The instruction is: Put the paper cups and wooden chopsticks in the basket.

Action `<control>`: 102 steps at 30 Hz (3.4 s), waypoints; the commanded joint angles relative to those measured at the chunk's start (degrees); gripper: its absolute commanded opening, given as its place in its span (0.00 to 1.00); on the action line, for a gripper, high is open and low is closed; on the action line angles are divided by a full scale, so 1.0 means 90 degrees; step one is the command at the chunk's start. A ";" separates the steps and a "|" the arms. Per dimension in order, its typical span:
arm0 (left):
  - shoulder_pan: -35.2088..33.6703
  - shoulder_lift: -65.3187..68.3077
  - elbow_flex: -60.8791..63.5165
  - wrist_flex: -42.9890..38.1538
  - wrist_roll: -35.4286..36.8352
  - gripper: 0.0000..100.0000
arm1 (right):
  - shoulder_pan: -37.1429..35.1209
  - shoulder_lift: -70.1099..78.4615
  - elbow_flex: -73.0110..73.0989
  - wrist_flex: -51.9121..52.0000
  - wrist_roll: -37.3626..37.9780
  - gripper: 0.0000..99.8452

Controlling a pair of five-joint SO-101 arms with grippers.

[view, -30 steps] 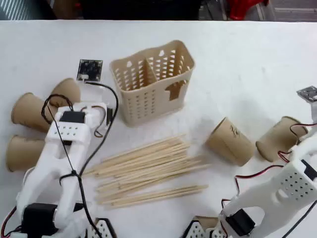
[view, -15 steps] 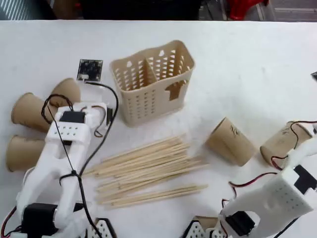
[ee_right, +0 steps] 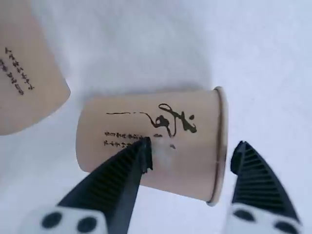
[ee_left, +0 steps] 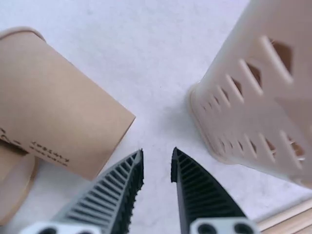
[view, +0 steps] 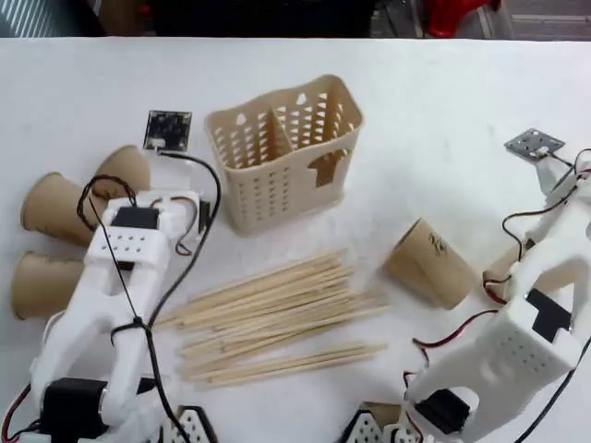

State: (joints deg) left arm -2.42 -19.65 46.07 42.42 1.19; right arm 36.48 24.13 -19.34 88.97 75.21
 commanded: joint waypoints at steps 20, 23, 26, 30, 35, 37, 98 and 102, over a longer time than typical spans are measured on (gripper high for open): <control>-0.0024 -0.0230 -0.0088 -0.0127 -0.0078 0.11 | 0.0806 0.0816 -0.0264 -0.0063 0.0107 0.27; -0.0024 -0.0230 -0.0098 -0.0127 -0.0078 0.11 | 0.0835 0.0757 -0.0371 -0.0024 0.0117 0.26; -0.0024 -0.0220 -0.0098 -0.0127 -0.0078 0.11 | 0.0825 0.0777 -0.0606 -0.0015 0.0117 0.19; -0.0024 -0.0220 -0.0107 -0.0127 -0.0078 0.11 | 0.0816 0.0747 -0.0811 -0.0015 0.0117 0.01; -0.0024 -0.0220 -0.0107 -0.0127 -0.0078 0.11 | 0.0816 0.0747 -0.1182 -0.0005 0.0068 0.02; -0.0024 -0.0220 -0.0107 -0.0127 -0.0078 0.11 | 0.0816 0.0737 -0.1641 0.0200 0.0059 0.02; -0.0015 -0.0210 -0.0098 -0.0127 -0.0078 0.11 | 0.1284 0.2379 -0.1514 -0.5455 -0.2559 0.14; -0.0015 -0.0210 -0.0098 -0.0127 -0.0078 0.11 | 0.1284 0.2379 -0.1514 -0.5377 -0.2559 0.14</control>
State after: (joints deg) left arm -2.42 -19.65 46.07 42.42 1.19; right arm 47.74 46.64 -32.53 40.97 52.18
